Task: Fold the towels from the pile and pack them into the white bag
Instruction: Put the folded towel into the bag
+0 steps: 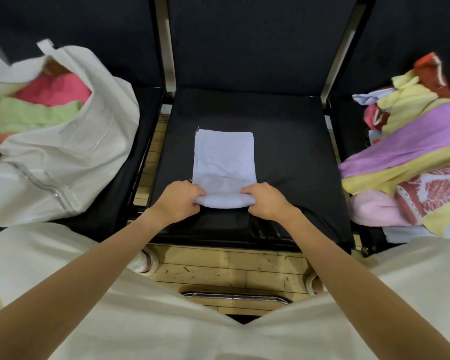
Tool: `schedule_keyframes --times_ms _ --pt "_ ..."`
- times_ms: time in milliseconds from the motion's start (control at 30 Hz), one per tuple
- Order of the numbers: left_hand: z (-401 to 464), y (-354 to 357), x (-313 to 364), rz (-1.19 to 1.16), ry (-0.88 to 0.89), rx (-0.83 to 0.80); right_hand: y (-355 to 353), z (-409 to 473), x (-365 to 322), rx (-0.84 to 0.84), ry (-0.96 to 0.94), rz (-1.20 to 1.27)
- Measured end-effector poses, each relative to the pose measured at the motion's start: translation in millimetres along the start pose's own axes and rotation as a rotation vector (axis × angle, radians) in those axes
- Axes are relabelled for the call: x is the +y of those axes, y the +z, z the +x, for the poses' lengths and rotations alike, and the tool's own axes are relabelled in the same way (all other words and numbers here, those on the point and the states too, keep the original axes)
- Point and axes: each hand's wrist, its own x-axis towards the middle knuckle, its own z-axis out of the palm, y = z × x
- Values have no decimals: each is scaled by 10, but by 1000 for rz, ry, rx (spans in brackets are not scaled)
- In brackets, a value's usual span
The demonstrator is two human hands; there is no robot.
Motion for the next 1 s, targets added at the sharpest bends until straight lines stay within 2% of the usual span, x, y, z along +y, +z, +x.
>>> schedule_keyframes --times_ms 133,300,400,467,567,633,767,900,1000 --pt "-74 -83 50 -231 -40 36 -74 -65 70 66 25 49" --pt "-192 -205 48 -640 -156 99 -239 -203 77 122 92 528" --pt "-155 -284 92 -913 -297 185 -279 -192 66 159 133 816" --pt "-51 -284 119 -1047 -450 277 -247 -103 58 227 225 990" --pt "130 -231 145 -1234 -667 366 -166 89 41 311 365 1102" --pt "228 -179 149 -1325 -719 370 -106 205 42 331 405 1124" --pt "382 -60 118 -1205 -735 358 -16 373 56 357 429 1058" --pt "463 89 57 -873 -702 360 90 495 73 386 446 804" --pt "483 143 75 -632 -783 314 173 581 100 390 520 643"
